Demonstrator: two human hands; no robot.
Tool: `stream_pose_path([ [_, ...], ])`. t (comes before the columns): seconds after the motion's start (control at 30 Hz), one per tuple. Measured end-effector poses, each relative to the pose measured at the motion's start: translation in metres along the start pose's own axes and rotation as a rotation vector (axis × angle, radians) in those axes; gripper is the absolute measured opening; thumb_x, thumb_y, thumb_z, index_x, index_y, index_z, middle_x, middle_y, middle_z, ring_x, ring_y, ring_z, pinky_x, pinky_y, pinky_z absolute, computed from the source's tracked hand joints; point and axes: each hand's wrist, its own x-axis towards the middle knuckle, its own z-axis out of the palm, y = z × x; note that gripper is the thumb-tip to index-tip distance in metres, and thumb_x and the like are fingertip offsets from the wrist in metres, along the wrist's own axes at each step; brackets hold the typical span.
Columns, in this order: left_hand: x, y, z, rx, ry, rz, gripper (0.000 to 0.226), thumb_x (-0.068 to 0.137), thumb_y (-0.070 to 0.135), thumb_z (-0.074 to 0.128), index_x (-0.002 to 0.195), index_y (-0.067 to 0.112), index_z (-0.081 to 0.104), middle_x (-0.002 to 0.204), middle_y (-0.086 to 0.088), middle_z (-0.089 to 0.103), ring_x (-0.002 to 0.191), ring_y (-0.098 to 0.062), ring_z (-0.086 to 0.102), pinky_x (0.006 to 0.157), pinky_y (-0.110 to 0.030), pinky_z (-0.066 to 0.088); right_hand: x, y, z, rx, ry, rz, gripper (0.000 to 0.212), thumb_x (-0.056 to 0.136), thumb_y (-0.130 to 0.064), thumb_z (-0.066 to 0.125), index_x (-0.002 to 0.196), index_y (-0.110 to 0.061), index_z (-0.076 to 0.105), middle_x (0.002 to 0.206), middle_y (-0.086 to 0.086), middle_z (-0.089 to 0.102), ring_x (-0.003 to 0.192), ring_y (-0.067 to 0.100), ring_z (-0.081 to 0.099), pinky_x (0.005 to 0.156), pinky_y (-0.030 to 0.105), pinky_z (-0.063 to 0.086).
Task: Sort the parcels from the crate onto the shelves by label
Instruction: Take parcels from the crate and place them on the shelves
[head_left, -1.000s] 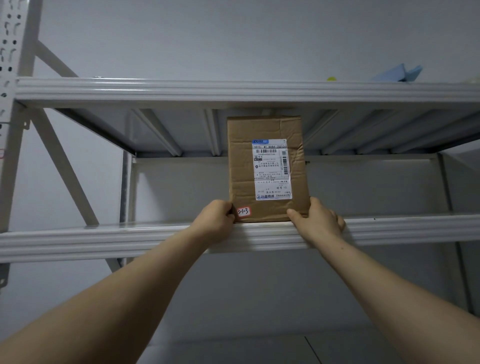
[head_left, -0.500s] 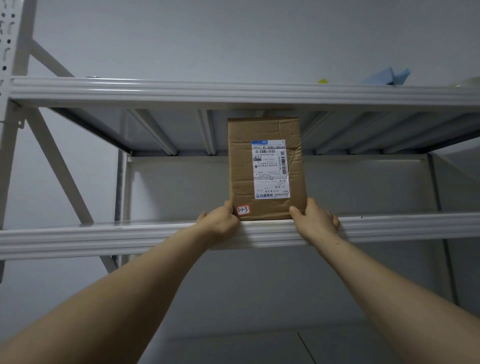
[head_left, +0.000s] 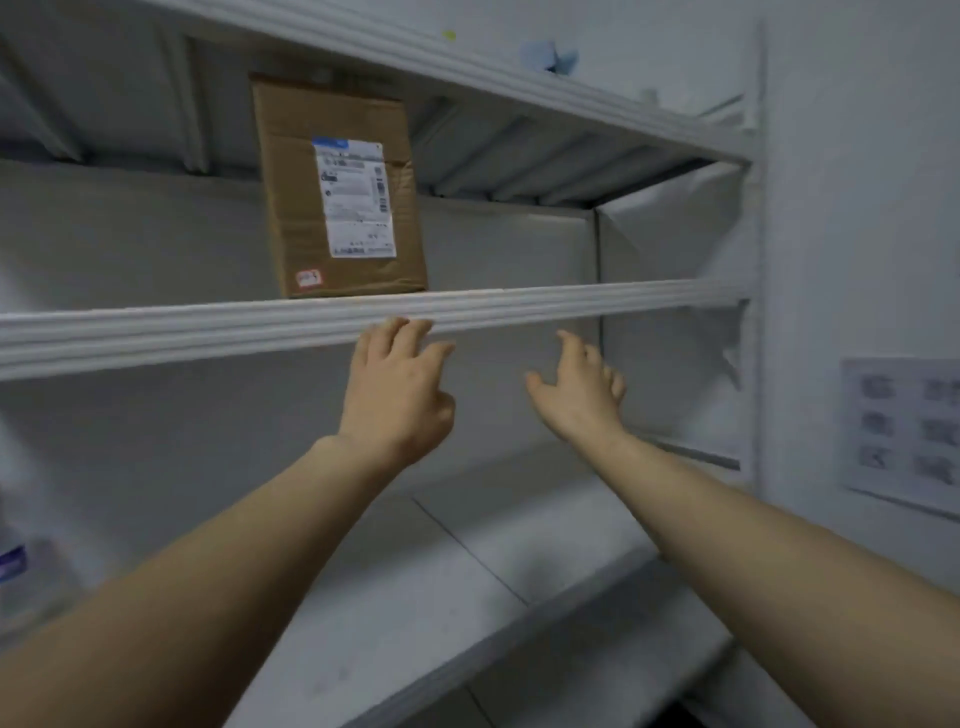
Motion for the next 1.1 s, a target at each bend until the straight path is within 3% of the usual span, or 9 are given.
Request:
stream_pose_path([
  [0.2, -0.062, 0.108, 0.031, -0.206, -0.39, 0.176, 0.057, 0.088, 0.033, 0.053, 0.142, 0.023, 0.041, 0.149, -0.006, 0.037, 0.137, -0.028, 0.029, 0.116, -0.04, 0.015, -0.118, 0.09, -0.076, -0.189, -0.112, 0.308, 0.063, 0.089, -0.032, 0.056, 0.144, -0.015, 0.03, 0.143, 0.015, 0.037, 0.133, 0.031, 0.037, 0.11, 0.038, 0.023],
  [0.4, -0.135, 0.271, 0.025, -0.444, -0.61, 0.403, 0.043, 0.089, 0.029, 0.053, 0.131, 0.023, 0.057, 0.135, -0.005, 0.056, 0.127, -0.026, 0.048, 0.107, -0.034, 0.034, -0.268, 0.186, -0.195, -0.272, -0.091, 0.635, 0.07, 0.09, -0.032, 0.057, 0.148, -0.015, 0.022, 0.148, 0.012, 0.032, 0.135, 0.027, 0.034, 0.109, 0.037, 0.025],
  [0.53, -0.193, 0.403, -0.013, -0.633, -0.7, 0.542, 0.044, 0.091, 0.026, 0.052, 0.134, 0.019, 0.053, 0.138, -0.002, 0.054, 0.128, -0.023, 0.048, 0.108, -0.038, 0.035, -0.361, 0.24, -0.294, -0.194, 0.103, 0.849, 0.073, 0.089, -0.028, 0.062, 0.149, -0.017, 0.022, 0.149, 0.012, 0.029, 0.132, 0.03, 0.04, 0.111, 0.044, 0.033],
  [0.73, -0.294, 0.622, -0.1, -0.78, -0.788, 0.836, 0.048, 0.09, 0.027, 0.056, 0.137, 0.02, 0.049, 0.137, -0.001, 0.054, 0.127, -0.021, 0.049, 0.11, -0.042, 0.035, -0.519, 0.305, -0.467, -0.22, 0.35, 1.039, 0.073, 0.09, -0.027, 0.062, 0.149, -0.018, 0.021, 0.151, 0.01, 0.026, 0.131, 0.028, 0.041, 0.107, 0.037, 0.036],
  [0.83, -0.356, 0.72, -0.151, -0.852, -0.831, 0.991, 0.048, 0.092, 0.026, 0.055, 0.14, 0.021, 0.046, 0.139, -0.001, 0.052, 0.127, -0.019, 0.049, 0.107, -0.036, 0.039, -0.61, 0.325, -0.563, -0.276, 0.488, 1.182, 0.07, 0.092, -0.026, 0.059, 0.149, -0.014, 0.021, 0.149, 0.013, 0.026, 0.13, 0.029, 0.042, 0.104, 0.035, 0.037],
  [1.0, -0.44, 0.835, -0.22, -0.88, -0.907, 1.214, 0.051, 0.089, 0.025, 0.056, 0.139, 0.021, 0.048, 0.137, -0.002, 0.054, 0.125, -0.021, 0.051, 0.101, -0.034, 0.044, -0.727, 0.34, -0.675, -0.322, 0.703, 1.371, 0.062, 0.091, -0.027, 0.059, 0.144, -0.012, 0.03, 0.14, 0.014, 0.037, 0.116, 0.03, 0.05, 0.092, 0.033, 0.043],
  [1.1, -0.469, 0.889, -0.245, -0.896, -0.946, 1.292, 0.052, 0.091, 0.027, 0.054, 0.142, 0.019, 0.044, 0.139, -0.003, 0.052, 0.125, -0.02, 0.051, 0.099, -0.033, 0.045, -0.768, 0.352, -0.712, -0.294, 0.83, 1.412, 0.061, 0.09, -0.026, 0.06, 0.143, -0.015, 0.032, 0.141, 0.011, 0.037, 0.121, 0.029, 0.047, 0.098, 0.036, 0.041],
])
